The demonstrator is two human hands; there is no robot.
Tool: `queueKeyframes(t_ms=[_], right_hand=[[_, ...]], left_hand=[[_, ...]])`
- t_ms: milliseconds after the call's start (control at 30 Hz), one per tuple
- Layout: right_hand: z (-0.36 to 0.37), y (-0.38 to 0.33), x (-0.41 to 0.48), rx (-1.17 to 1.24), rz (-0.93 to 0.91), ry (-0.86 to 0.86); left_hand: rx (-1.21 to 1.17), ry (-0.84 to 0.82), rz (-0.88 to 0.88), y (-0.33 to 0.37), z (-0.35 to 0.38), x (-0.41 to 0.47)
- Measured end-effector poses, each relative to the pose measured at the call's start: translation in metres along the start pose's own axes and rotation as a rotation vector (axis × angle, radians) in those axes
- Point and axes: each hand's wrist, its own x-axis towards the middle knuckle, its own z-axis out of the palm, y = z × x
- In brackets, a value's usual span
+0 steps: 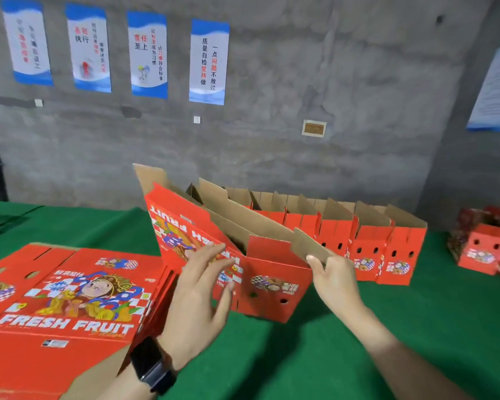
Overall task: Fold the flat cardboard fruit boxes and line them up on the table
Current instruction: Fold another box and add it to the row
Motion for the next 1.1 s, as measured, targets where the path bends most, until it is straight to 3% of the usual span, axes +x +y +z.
queueKeyframes(t_ms=[267, 500, 600, 667, 767, 900, 967, 1100], right_hand=[[-0.025, 0.027, -0.009, -0.071, 0.061, -0.032], [-0.018, 0.01, -0.07, -0.098, -0.202, -0.212], [-0.006, 0.008, -0.077, -0.097, -0.333, -0.241], [0.002, 0.007, -0.079, -0.061, -0.285, -0.367], [0.007, 0.007, -0.077, 0.046, -0.398, -0.461], [0.009, 0.017, -0.072, 0.205, -0.438, -0.641], [0.015, 0.028, -0.067, 0.137, -0.412, -0.623], [0.023, 0.038, -0.038, 0.047, -0.19, -0.59]], left_hand=[[-0.076, -0.255, -0.018, 0.044, 0.069, 0.008], [-0.405, -0.326, -0.373, 0.071, 0.099, 0.013], [-0.478, -0.316, -0.416, 0.074, 0.097, 0.009], [-0.539, -0.287, -0.458, 0.074, 0.093, 0.008], [-0.592, -0.227, -0.587, 0.064, 0.088, 0.008], [-0.425, -0.196, -0.535, 0.042, 0.079, -0.002], [-0.358, -0.17, -0.497, 0.03, 0.074, -0.006], [-0.432, -0.053, -0.634, 0.0, 0.05, 0.007]])
